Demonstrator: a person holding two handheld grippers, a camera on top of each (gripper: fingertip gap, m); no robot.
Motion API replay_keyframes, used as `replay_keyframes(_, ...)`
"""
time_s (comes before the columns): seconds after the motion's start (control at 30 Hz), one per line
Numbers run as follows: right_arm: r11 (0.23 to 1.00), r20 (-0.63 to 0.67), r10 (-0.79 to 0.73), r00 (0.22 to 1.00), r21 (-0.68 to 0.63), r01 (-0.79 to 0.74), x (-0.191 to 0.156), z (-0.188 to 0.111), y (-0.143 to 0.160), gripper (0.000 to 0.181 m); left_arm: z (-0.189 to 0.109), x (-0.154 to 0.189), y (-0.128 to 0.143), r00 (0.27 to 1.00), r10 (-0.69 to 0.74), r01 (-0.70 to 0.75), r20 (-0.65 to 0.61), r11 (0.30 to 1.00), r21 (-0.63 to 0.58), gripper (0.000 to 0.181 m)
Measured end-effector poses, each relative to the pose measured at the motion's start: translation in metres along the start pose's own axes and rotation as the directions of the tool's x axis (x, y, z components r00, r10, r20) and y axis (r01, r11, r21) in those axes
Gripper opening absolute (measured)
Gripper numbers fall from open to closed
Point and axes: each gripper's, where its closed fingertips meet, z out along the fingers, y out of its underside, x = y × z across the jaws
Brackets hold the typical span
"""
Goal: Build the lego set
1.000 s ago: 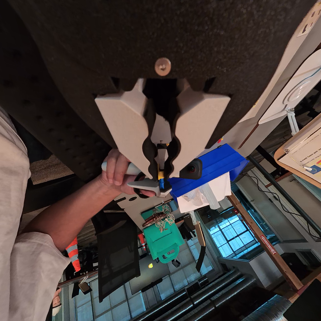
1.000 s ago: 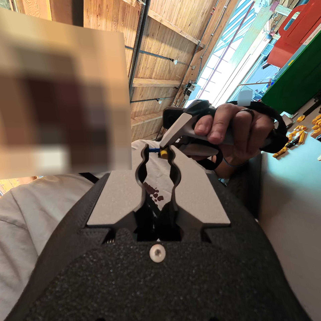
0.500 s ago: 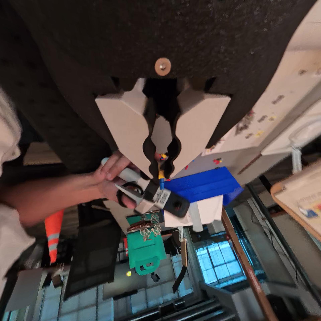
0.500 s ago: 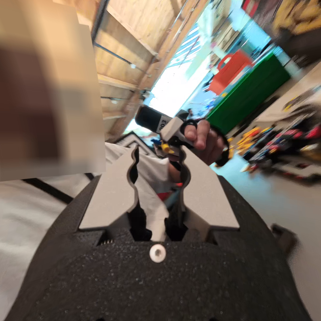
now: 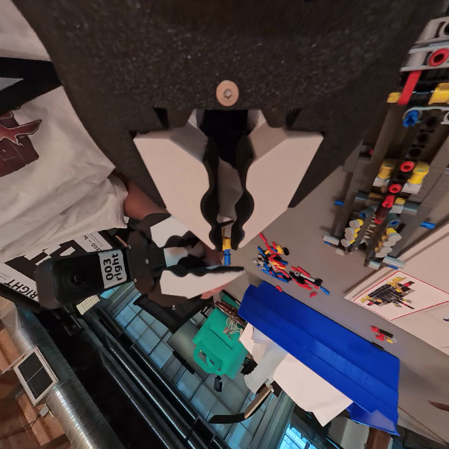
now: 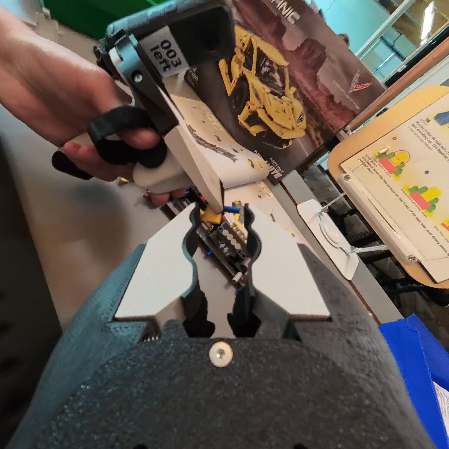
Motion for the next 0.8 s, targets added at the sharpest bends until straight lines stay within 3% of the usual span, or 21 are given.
replay_keyframes(0.23,0.999,-0.009,-0.02,1.0,-0.028,0.02,-0.002,0.005,0.008,0.028,0.0,-0.002,0.003,0.999,-0.043,0.042,-0.012,0.999,-0.012,0.006)
replay_keyframes(0.63,0.984,-0.064,-0.136,0.989,-0.124,0.128,-0.003,0.014,0.022,0.025,0.002,-0.019,0.014,0.986,0.103,-0.087,0.131,0.988,-0.124,0.006)
replay_keyframes(0.73,0.961,-0.171,-0.27,0.948,-0.105,0.255,0.001,0.015,0.016,0.03,-0.001,-0.02,0.011,0.99,0.056,-0.04,0.128,0.991,-0.124,0.006)
replay_keyframes(0.8,0.949,-0.16,-0.309,0.938,-0.118,0.292,-0.004,0.017,0.017,0.027,-0.004,-0.022,0.015,0.991,0.028,-0.01,0.127,0.99,-0.142,0.006)
